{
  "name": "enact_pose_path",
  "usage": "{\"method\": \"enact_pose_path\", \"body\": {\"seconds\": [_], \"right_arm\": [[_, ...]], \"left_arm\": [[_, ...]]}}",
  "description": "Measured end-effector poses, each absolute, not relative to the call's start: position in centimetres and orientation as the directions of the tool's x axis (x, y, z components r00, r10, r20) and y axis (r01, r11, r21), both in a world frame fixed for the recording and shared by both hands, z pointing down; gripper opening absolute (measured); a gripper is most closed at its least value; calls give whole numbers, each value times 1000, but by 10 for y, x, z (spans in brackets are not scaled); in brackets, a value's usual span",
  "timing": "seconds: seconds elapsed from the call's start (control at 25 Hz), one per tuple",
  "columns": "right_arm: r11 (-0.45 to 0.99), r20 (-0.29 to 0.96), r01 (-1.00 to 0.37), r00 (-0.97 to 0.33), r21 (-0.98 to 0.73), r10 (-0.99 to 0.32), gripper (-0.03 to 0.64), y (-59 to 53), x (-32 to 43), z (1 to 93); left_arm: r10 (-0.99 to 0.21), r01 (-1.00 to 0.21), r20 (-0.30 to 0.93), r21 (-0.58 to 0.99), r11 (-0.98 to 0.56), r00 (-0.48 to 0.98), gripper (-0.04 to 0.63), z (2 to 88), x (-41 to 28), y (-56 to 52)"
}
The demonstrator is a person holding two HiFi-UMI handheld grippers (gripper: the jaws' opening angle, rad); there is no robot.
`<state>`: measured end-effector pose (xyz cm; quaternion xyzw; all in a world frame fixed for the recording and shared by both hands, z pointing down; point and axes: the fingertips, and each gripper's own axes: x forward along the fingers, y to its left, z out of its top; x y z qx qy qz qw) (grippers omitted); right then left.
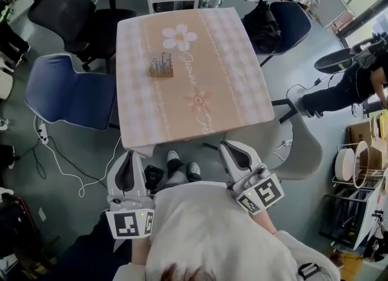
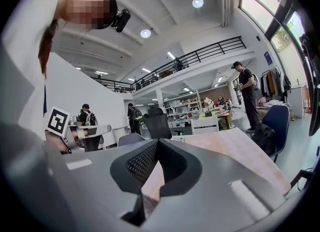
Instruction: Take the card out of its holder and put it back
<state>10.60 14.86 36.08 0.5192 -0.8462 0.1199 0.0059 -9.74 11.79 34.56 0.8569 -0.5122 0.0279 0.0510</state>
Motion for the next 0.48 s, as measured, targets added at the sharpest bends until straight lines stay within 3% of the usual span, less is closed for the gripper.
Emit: {"method": "enact_pose_path", "body": {"seconds": [0.48], "right_arm": [[398, 143, -897, -427, -195, -893, -2, 102, 83, 368]], "left_arm": [[-850, -855, 91, 67, -514, 518, 0, 349, -116, 68]]}}
